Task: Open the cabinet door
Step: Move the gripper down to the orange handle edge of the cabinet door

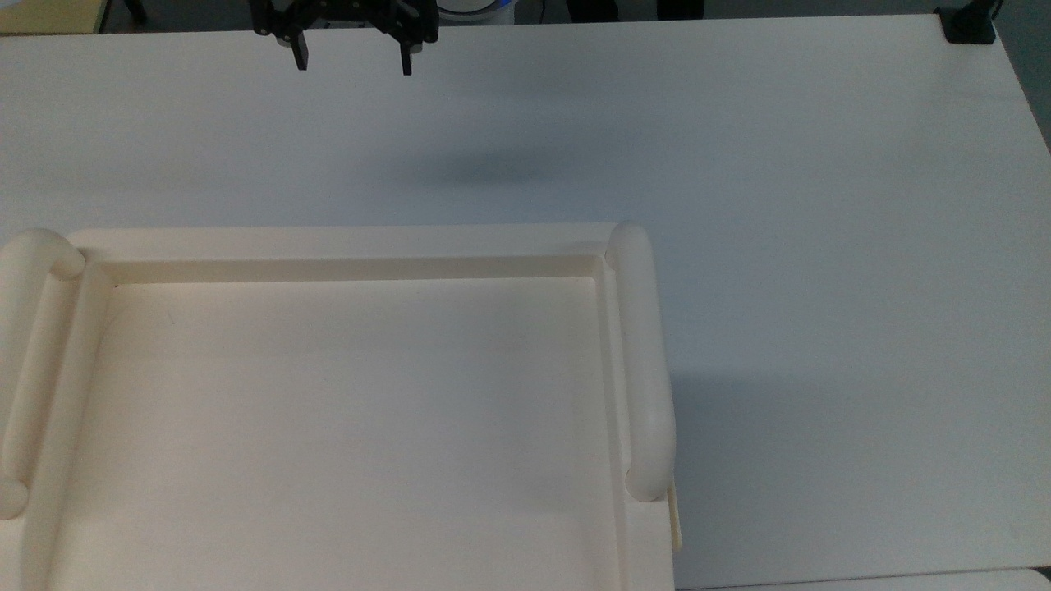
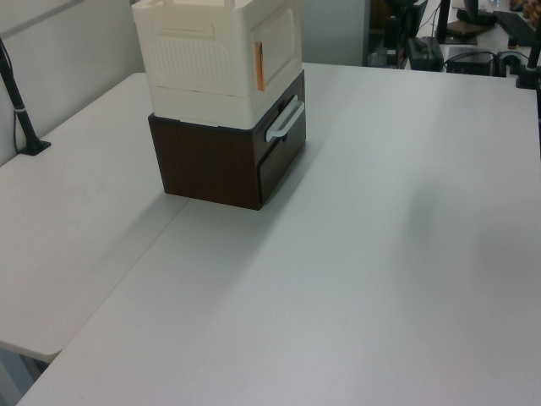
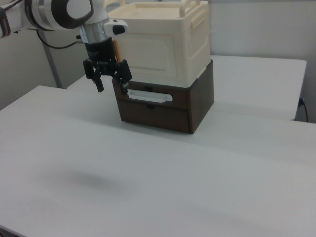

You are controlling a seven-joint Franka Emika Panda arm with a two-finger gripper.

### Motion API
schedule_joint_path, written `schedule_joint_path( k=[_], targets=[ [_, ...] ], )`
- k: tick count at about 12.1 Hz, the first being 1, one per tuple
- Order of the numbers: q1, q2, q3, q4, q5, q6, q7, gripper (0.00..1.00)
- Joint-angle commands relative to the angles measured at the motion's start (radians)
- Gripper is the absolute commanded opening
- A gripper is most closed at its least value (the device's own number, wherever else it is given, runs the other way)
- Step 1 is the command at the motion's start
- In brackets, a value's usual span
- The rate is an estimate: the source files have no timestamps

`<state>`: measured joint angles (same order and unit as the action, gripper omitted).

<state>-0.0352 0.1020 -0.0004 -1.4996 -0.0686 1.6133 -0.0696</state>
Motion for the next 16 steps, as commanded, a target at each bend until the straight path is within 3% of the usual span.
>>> schedule_joint_path(
  k=[1,5,11,13,16],
  targets=[
    [0.059,0.089,0.01,0.067,0.001,0.08,0.043,1.0],
    [0.145,0.165,0.007,0.101,-0.016,0.327,0.181,1.0],
    [0.176,0.179,0.005,0.104,-0.052,0.661,0.246,1.0],
    [0.189,0.197,0.005,0.104,-0.098,0.712,0.246,1.0],
    [0.208,0.22,0.003,0.108,-0.102,0.792,0.248,1.0]
  ],
)
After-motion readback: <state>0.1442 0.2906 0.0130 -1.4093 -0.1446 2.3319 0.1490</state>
